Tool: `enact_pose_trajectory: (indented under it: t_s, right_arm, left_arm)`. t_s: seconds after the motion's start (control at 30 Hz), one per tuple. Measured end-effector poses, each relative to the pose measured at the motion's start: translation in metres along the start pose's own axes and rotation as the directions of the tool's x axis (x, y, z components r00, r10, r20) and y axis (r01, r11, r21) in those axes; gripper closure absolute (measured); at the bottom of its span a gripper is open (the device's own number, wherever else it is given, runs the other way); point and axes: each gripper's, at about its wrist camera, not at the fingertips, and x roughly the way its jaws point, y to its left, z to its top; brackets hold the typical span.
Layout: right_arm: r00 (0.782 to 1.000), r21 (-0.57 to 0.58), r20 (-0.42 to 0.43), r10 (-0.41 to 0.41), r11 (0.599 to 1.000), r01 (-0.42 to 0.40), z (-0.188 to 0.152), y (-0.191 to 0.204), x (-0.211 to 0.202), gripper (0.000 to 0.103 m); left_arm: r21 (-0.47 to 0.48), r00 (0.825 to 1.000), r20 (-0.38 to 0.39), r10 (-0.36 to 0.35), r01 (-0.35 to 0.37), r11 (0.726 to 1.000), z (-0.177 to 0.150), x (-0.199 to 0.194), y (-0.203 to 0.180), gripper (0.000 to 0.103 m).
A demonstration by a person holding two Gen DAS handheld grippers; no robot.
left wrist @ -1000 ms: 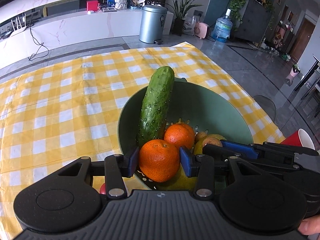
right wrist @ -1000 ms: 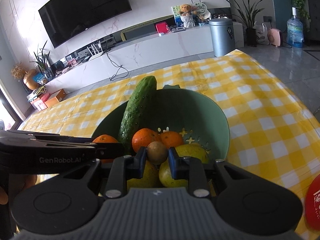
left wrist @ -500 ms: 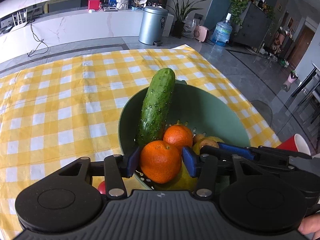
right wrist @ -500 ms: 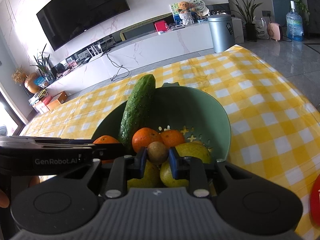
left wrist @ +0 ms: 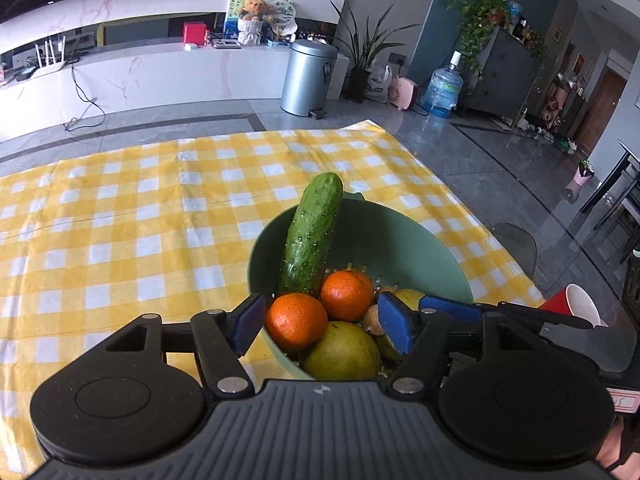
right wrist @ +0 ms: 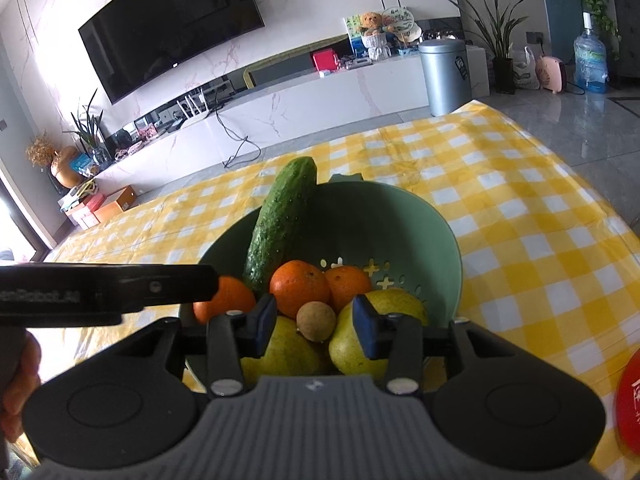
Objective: Organize fruits
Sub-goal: 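Open both tools to release the orange and kiwi into the colander, then move the left tool to the last orange while the right tool approaches a brown kiwi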
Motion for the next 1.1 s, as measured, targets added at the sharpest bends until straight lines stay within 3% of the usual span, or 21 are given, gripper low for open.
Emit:
enact_pose_trajectory:
  t_s: [0.43,0.7,0.9,1.03,1.1]
  right_arm:
    - [0.992,-0.144,0.12,-0.05,0.987,0.067,-0.011,0.03,-0.025,0.034]
    - [0.988,-0.135,0.147,-0.036,0.989,0.056,-0.02,0.043,-0.037,0.031]
    - [0.987,-0.117,0.158,-0.028,0.992,0.047,-0.029,0.054,-0.041,0.029]
    - [0.99,-0.117,0.143,-0.015,0.993,0.032,-0.036,0.065,-0.037,0.025]
    - [0.991,-0.14,0.131,-0.011,0.99,0.029,-0.041,0.073,-0.035,0.025]
  left_arm:
    - [-0.005,0.996,0.019,0.087,-0.087,0.996,-0.018,-0.046,0.013,0.023]
    - [-0.032,0.986,0.016,0.163,-0.163,0.986,-0.032,-0.057,0.031,0.013]
    - [-0.026,0.962,-0.008,0.274,-0.274,0.961,-0.043,-0.057,0.044,0.012]
    - [-0.046,0.97,-0.061,0.233,-0.236,0.971,-0.051,-0.053,0.059,0.012]
    - [-0.065,0.974,-0.008,0.228,-0.228,0.971,-0.059,-0.058,0.065,0.013]
